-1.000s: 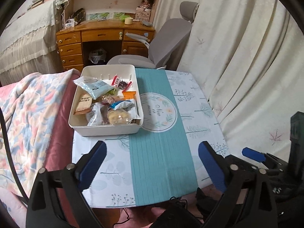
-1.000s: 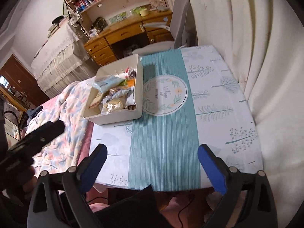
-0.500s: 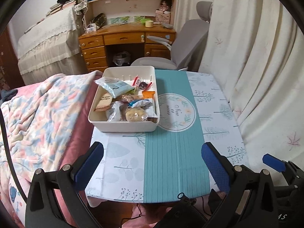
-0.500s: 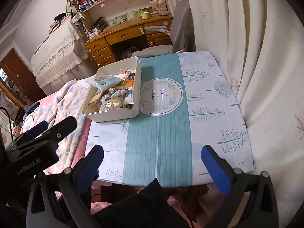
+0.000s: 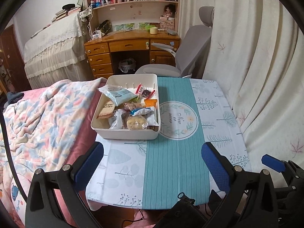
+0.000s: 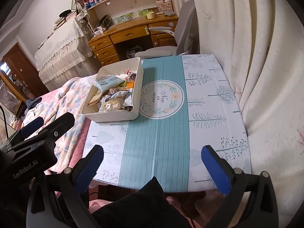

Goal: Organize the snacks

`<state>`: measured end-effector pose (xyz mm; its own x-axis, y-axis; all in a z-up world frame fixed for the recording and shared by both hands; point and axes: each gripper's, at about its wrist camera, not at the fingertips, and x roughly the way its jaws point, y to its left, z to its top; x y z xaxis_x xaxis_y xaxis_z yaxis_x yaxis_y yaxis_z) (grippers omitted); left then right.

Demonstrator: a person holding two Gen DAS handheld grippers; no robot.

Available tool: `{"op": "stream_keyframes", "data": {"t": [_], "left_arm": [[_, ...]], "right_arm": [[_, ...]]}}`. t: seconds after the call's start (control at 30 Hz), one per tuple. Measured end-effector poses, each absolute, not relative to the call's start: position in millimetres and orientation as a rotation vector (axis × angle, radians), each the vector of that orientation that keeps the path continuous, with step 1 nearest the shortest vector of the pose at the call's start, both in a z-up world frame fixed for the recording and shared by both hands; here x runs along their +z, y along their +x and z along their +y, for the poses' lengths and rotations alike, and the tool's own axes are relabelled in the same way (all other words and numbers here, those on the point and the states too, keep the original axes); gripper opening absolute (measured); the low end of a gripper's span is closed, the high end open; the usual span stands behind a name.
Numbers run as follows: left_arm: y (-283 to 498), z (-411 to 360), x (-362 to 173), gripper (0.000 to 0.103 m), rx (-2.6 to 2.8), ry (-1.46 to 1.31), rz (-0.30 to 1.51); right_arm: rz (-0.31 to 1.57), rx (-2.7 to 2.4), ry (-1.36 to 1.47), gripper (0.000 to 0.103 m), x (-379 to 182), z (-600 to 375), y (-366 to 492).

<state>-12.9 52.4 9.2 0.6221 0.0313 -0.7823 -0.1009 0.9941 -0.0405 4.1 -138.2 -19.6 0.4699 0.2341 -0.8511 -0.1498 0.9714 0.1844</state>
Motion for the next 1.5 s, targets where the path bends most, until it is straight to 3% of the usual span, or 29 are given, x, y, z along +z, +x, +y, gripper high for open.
{"op": "stream_keyframes", "data": {"t": [1.5], "left_arm": [[-3, 46, -4, 0.102, 0.070, -0.088, 0.948]], "right_arm": [[1.119, 0.229, 0.090, 0.103, -32, -147, 16]]}}
